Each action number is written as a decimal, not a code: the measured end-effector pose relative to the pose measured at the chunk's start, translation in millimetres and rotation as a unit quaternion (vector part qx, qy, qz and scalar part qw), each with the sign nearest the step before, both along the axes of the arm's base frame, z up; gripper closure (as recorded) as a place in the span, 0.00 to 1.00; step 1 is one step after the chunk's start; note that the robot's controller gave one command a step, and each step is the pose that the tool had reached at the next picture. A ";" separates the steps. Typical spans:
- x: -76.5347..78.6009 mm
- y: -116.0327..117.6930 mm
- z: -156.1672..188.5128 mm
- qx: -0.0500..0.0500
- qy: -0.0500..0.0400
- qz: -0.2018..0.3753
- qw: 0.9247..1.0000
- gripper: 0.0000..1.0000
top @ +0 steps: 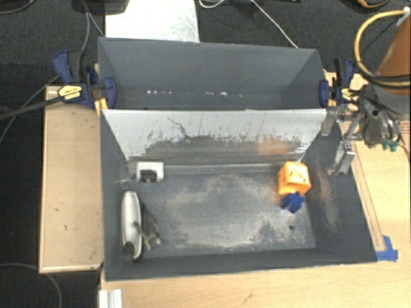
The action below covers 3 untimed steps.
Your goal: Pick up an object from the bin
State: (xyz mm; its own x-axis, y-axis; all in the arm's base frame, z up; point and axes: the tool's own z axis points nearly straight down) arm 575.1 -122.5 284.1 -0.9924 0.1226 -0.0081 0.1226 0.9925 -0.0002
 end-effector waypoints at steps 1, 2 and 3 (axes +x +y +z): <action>-1.2 14.5 -39.3 0.001 -0.001 -0.010 1.000 0.00; -2.0 20.9 -33.1 0.000 -0.003 -0.010 1.000 0.00; -0.9 18.7 -102.2 0.001 0.000 -0.014 1.000 0.00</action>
Offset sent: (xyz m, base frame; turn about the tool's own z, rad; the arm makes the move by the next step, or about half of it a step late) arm -0.0031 0.0209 -0.0343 0.0247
